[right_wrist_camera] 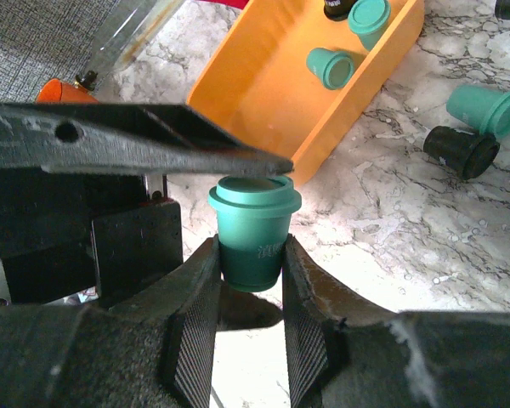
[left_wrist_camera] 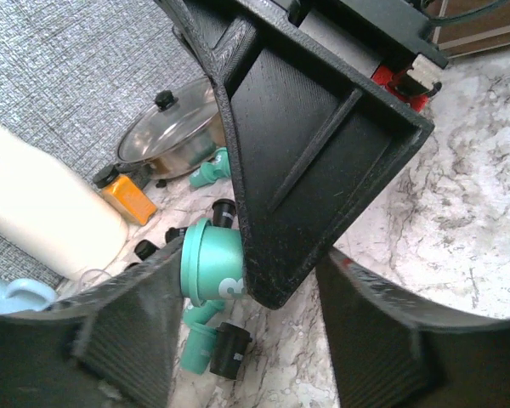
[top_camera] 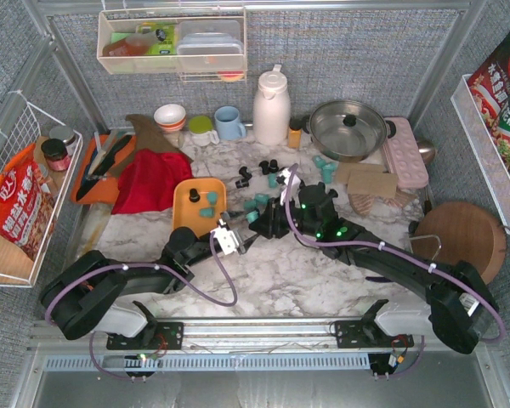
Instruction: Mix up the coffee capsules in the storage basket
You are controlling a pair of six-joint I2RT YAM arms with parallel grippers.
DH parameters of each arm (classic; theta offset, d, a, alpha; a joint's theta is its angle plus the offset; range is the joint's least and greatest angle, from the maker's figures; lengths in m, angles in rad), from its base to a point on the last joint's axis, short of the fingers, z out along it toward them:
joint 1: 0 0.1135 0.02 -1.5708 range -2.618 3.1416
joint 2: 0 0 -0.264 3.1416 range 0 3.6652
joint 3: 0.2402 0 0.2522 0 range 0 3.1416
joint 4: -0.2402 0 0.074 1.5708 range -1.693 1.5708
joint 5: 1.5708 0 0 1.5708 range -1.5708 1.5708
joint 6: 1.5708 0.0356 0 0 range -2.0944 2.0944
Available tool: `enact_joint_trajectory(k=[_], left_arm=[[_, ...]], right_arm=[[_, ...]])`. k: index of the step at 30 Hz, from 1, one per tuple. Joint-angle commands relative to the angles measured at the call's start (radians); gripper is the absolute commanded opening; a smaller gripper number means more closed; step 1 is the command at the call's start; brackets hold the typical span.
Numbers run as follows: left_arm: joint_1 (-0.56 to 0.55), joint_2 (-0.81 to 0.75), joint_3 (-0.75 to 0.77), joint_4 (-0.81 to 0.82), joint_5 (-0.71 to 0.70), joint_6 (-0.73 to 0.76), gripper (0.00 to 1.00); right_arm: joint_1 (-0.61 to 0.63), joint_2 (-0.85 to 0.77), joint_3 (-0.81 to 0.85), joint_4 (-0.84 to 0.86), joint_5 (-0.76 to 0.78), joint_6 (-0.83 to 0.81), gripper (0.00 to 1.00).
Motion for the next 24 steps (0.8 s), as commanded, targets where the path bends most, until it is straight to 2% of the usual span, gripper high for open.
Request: enact_joint_trajectory(k=[1,3,7,11,13,15,20,24], left_arm=[[-0.003,-0.008,-0.003,0.059,-0.012,0.021,0.61],[-0.004,-0.01,-0.005,0.059,-0.028,0.027,0.54],[-0.005,-0.017,-0.012,0.068,-0.048,0.036,0.49],[-0.005,-0.018,-0.014,0.079,-0.095,0.019,0.47],[-0.005,-0.013,-0.014,0.086,-0.166,-0.009,0.47],[-0.005,-0.008,-0.019,0.105,-0.268,-0.046,0.48],[0.015,0.001,-0.009,0.084,-0.501,-0.105,0.48],[0.083,0.011,0.025,-0.029,-0.652,-0.243,0.47]], right_arm=[[0.001,-0.015,0.011,0.032,0.009,0.011,0.31],[0.001,-0.021,0.012,0.026,0.01,0.011,0.34],[0.001,-0.021,0.017,0.004,0.013,0.005,0.41],[0.001,-0.027,0.024,-0.032,0.031,-0.01,0.57],[-0.002,-0.045,0.039,-0.08,0.067,-0.039,0.63],[-0.007,-0.066,0.056,-0.127,0.114,-0.077,0.65],[-0.022,-0.1,0.073,-0.193,0.289,-0.184,0.67],[-0.033,-0.033,0.094,-0.187,0.383,-0.319,0.66]])
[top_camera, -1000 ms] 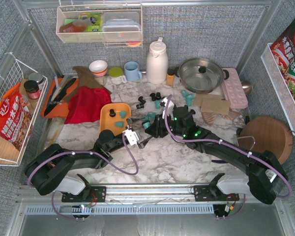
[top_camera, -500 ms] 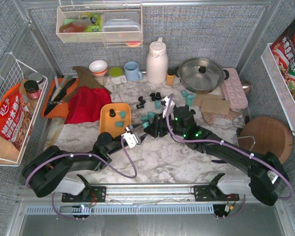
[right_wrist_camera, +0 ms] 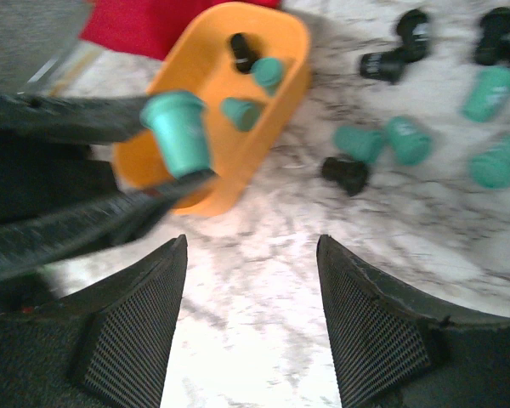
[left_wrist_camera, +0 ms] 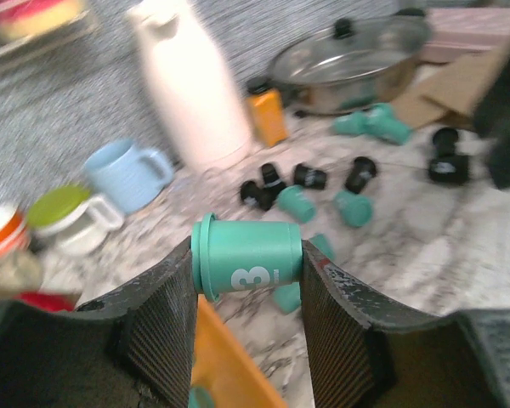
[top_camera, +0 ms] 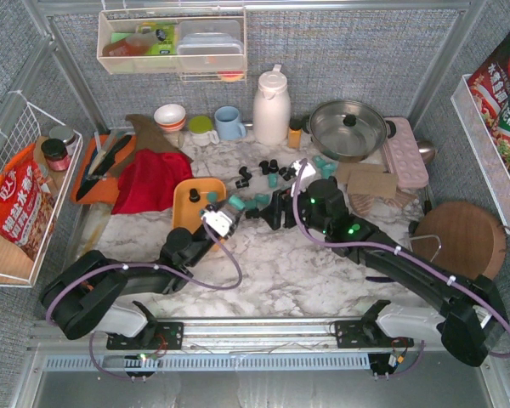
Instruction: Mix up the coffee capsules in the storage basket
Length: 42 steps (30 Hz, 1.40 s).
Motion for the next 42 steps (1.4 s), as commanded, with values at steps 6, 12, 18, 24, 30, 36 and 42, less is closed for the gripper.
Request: enact_joint_trajectory(k=[6,12,18,24,30,36,42], left_arm=[[0.188,0.054,0.095,-0.281,-0.27,-0.399,0.47],[0.259,0.092,0.122,-0.367,-0.341,-0.533,0.67],[0.267,0.092,0.173,-0.474,-0.358,-0.595,0.99],[0.267,0.056,0.226,-0.546,-0.362,-0.573,0.99],[0.267,0.051,0.331,-0.739,-0.358,-0.623,0.99],[0.268,0.047,0.4,-0.862,-0.344,-0.684,0.99],[0.268,0.042,0.429,-0.905,-0.345,-0.642,0.99]], right_arm=[[-0.023,0.241,0.132,-0.057,0.105,-0.243,0.66],[-0.019,0.446,0.244,-0.066,0.111,-0.095,0.73],[0.004,0.601,0.286,0.0,0.157,-0.034,0.75],[0.025,0.697,0.318,0.027,0.206,-0.054,0.76],[0.038,0.755,0.35,0.034,0.239,-0.071,0.75],[0.043,0.796,0.385,0.037,0.263,-0.097,0.72],[0.044,0.79,0.375,0.033,0.267,-0.091,0.53]])
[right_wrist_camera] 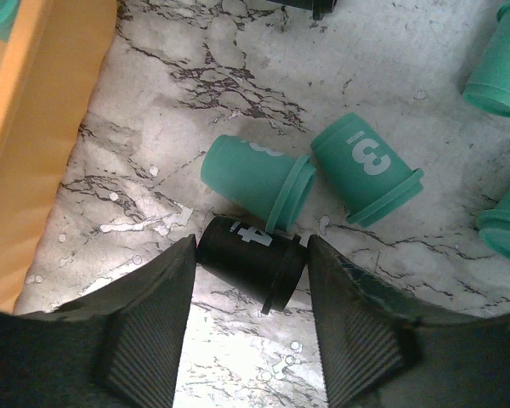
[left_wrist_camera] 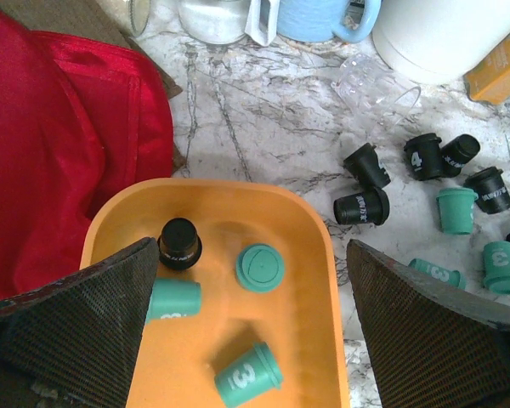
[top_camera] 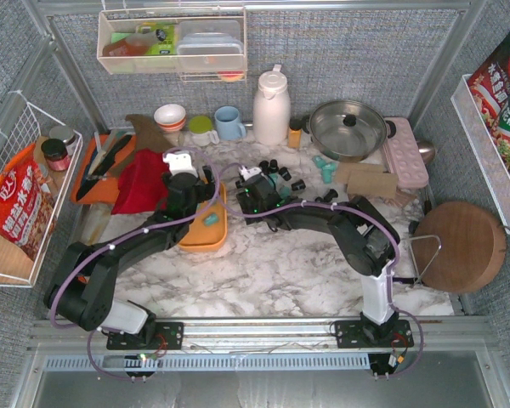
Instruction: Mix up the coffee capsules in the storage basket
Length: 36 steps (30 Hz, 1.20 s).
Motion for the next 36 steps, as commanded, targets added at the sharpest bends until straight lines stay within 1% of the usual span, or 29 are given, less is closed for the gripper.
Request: enact_joint_trajectory(k=[1,3,6,8,10,13,15,17,19,21,24,26,30,32,36], left_arm=[[0.001,-0.004,0.025,-0.052,-0.003,0.016,0.99],[0.001,0.001,0.026,-0.053,-0.009,0.007,0.99],[0.0,0.011,0.03,-0.053,0.014,0.001,0.99],[0.0,0.009,0.029,-0.04,0.066,0.013,0.99],[-0.002,0.002,0.013,0.018,0.158,0.053,0.99],[-0.017,-0.006,-0.036,0.159,0.322,0.14,0.97],[-0.037,-0.015,-0.088,0.276,0.396,0.188,0.97],[-0.059,-0.028,-0.155,0.426,0.479,0.245,0.94],[-0.091,-0.036,-0.238,0.58,0.566,0.338,0.91],[-0.126,-0.037,-0.297,0.706,0.628,0.408,0.89],[-0.168,-0.013,-0.342,0.829,0.708,0.47,0.87],[-0.189,-0.001,-0.36,0.881,0.737,0.488,0.86],[-0.213,0.007,-0.387,0.96,0.709,0.489,0.86],[-0.216,-0.001,-0.399,0.991,0.72,0.5,0.85],[-0.221,-0.018,-0.402,1.001,0.781,0.516,0.8]], right_arm=[[0.003,-0.016,-0.012,0.02,0.017,-0.001,0.49],[0.003,-0.028,-0.026,0.023,0.016,0.001,0.46],[0.001,-0.059,-0.049,0.02,0.012,0.005,0.43],[0.001,-0.109,-0.071,0.019,0.001,0.011,0.43],[0.0,-0.172,-0.098,0.021,-0.013,0.014,0.43],[-0.008,-0.299,-0.158,0.043,-0.039,0.018,0.43],[-0.019,-0.386,-0.199,0.065,-0.07,0.029,0.43],[-0.03,-0.466,-0.239,0.073,-0.109,0.04,0.43],[-0.037,-0.539,-0.272,0.078,-0.16,0.049,0.43],[-0.038,-0.596,-0.297,0.091,-0.219,0.066,0.43],[-0.038,-0.661,-0.34,0.136,-0.303,0.118,0.43],[-0.038,-0.689,-0.37,0.182,-0.353,0.154,0.43],[-0.038,-0.709,-0.4,0.231,-0.454,0.218,0.43],[-0.038,-0.712,-0.407,0.237,-0.475,0.234,0.43],[-0.038,-0.72,-0.431,0.272,-0.48,0.255,0.43]])
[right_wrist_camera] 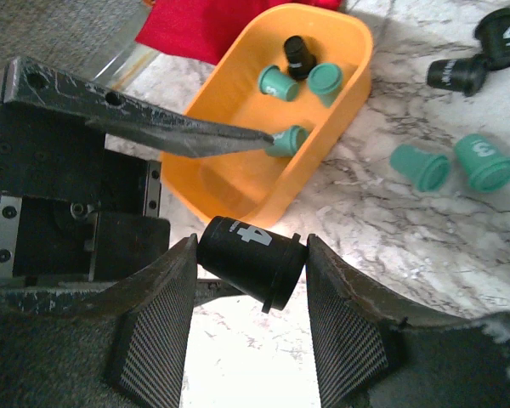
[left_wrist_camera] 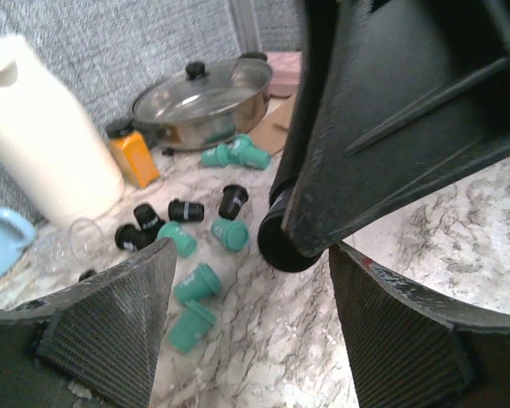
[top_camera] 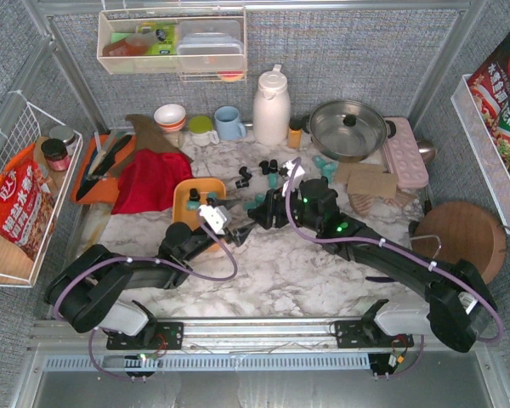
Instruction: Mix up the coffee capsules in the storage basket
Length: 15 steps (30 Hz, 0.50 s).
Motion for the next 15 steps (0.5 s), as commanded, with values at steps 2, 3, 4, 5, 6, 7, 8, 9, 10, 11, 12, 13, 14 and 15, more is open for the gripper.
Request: enact_joint_trajectory(k=[2,3,4,5,6,7,8,9,10,11,12,13,14,15], left_arm=[[-0.011,-0.016,-0.003,0.11,0.084,0.033,0.8],[-0.014,-0.016,-0.005,0.113,0.084,0.033,0.79],[-0.016,-0.016,-0.005,0.113,0.084,0.034,0.79],[-0.018,-0.016,-0.005,0.113,0.084,0.036,0.79],[-0.018,-0.018,-0.005,0.114,0.084,0.04,0.77],[-0.02,-0.019,-0.005,0.112,0.084,0.044,0.75],[-0.02,-0.019,-0.005,0.11,0.087,0.05,0.72],[-0.02,-0.018,-0.005,0.105,0.089,0.058,0.65],[-0.021,-0.019,-0.004,0.101,0.094,0.066,0.59],[-0.022,-0.021,-0.004,0.095,0.096,0.076,0.54],[-0.022,-0.021,-0.002,0.091,0.097,0.082,0.49],[-0.022,-0.021,-0.001,0.086,0.097,0.087,0.45],[-0.023,-0.021,0.0,0.083,0.096,0.09,0.42],[-0.023,-0.021,0.001,0.079,0.097,0.093,0.4]], right_arm=[[0.002,-0.001,-0.009,0.082,-0.06,0.052,0.43],[0.001,0.002,-0.006,0.082,-0.065,0.056,0.43],[0.002,0.005,-0.004,0.083,-0.07,0.062,0.43],[0.002,0.007,-0.004,0.087,-0.074,0.07,0.43],[0.002,0.009,-0.005,0.093,-0.077,0.077,0.43],[0.001,0.011,-0.007,0.1,-0.08,0.083,0.43],[0.001,0.012,-0.007,0.104,-0.082,0.09,0.43],[0.001,0.014,-0.006,0.104,-0.084,0.093,0.43],[0.002,0.014,-0.005,0.103,-0.086,0.096,0.44],[0.002,0.012,-0.005,0.102,-0.087,0.099,0.44],[0.002,0.011,-0.005,0.102,-0.087,0.1,0.44],[0.001,0.009,-0.005,0.101,-0.088,0.101,0.45],[0.002,0.006,-0.005,0.099,-0.087,0.102,0.46],[0.001,0.003,-0.005,0.095,-0.086,0.102,0.49]])
